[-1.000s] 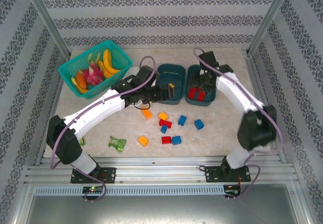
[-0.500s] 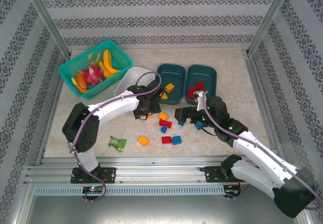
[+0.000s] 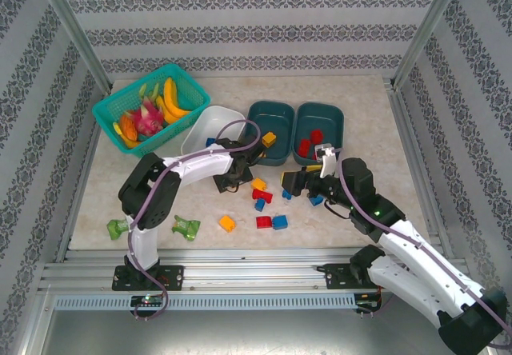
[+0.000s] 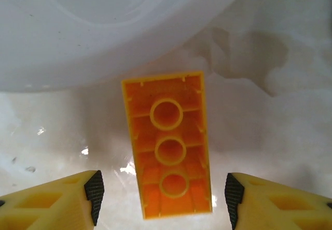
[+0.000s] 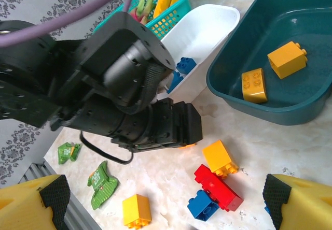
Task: Sort the legos into containers by color
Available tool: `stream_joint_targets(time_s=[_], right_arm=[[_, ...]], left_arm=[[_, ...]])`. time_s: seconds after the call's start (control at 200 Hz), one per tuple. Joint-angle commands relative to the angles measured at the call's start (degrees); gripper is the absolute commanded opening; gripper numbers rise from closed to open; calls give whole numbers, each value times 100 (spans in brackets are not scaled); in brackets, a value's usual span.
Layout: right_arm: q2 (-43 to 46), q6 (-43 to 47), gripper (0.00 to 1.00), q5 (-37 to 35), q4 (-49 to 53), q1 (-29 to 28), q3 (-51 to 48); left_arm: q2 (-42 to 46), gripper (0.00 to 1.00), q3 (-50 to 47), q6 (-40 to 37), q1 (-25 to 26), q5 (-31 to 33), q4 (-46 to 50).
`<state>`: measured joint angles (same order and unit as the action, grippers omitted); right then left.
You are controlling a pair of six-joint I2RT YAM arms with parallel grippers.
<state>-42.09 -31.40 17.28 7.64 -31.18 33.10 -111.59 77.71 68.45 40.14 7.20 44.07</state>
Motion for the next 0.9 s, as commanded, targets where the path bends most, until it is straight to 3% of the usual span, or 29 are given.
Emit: stream_joint_targets(time_s=[0.0, 0.15, 0.28, 0.44, 0.734, 0.894], right_arm=[[95, -42, 97, 132, 68, 6, -36], [69, -60, 98, 135, 85, 23, -6], [1, -60, 97, 116, 67, 24, 37], [-129, -45, 97, 75, 46, 34, 141], [-256, 35, 97, -368, 85, 68, 487], [-291, -31, 97, -618, 43, 116, 718]], left_arm=[[-166, 63, 232, 117, 65, 223, -54], [-284, 54, 299, 87, 47, 273, 8], [-258, 37, 240, 19, 43, 264, -40], [-87, 26, 200, -15, 77, 180, -36], [771, 23, 204, 229, 437, -298, 417], [908, 23, 868, -213, 487, -486, 717]])
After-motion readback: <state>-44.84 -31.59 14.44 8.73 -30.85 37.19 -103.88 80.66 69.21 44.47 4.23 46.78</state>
